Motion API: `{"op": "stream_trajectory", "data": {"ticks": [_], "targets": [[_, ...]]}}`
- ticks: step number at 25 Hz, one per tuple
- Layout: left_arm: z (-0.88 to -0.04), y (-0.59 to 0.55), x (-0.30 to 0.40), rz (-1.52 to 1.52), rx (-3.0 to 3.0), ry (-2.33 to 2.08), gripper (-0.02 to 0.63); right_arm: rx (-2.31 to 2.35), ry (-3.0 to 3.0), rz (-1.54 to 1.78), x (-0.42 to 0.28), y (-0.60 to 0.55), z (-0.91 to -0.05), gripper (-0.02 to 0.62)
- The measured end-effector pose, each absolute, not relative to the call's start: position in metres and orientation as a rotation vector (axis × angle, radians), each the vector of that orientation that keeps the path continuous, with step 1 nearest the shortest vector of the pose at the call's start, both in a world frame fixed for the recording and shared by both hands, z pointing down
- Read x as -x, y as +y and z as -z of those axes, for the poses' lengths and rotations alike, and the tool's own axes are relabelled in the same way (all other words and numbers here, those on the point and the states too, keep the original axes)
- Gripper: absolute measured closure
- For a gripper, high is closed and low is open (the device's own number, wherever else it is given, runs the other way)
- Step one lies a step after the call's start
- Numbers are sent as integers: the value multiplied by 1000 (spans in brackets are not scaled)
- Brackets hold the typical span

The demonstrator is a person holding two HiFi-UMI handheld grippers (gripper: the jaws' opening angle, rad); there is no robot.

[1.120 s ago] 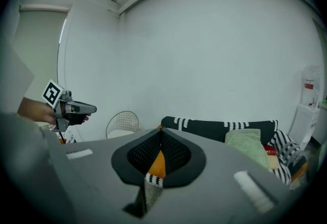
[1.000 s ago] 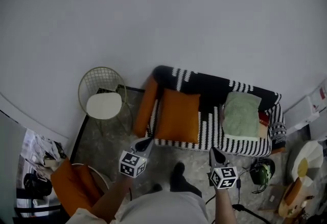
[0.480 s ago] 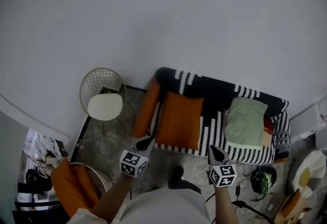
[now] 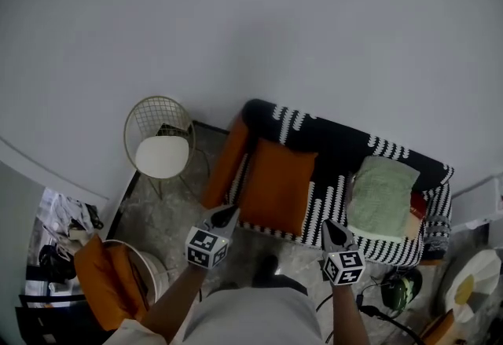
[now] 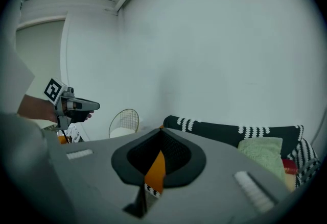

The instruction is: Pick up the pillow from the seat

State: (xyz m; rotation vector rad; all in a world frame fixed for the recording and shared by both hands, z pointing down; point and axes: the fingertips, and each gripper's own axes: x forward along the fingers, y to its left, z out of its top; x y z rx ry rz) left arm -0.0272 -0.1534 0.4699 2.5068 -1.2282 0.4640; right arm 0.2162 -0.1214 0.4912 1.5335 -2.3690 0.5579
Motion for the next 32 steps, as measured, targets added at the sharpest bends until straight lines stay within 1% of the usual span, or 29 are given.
{"op": "stream_trajectory", "data": {"ticks": [8, 15, 22, 32], "targets": [[-496, -183, -11, -487, -2476, -1215, 606, -1499, -2354, -592, -252, -154, -513, 591], [-519, -209, -17, -523, -2454, -1207, 606, -1464, -2325, -639, -259, -174, -543, 591], [-538, -241, -3, -551, -2466, -1184, 606, -1465, -2304, -698, -238, -205, -569, 591], [-590, -313, 14, -556, -2446, -1097, 606, -1516, -2240, -786, -209, -266, -611, 591]]}}
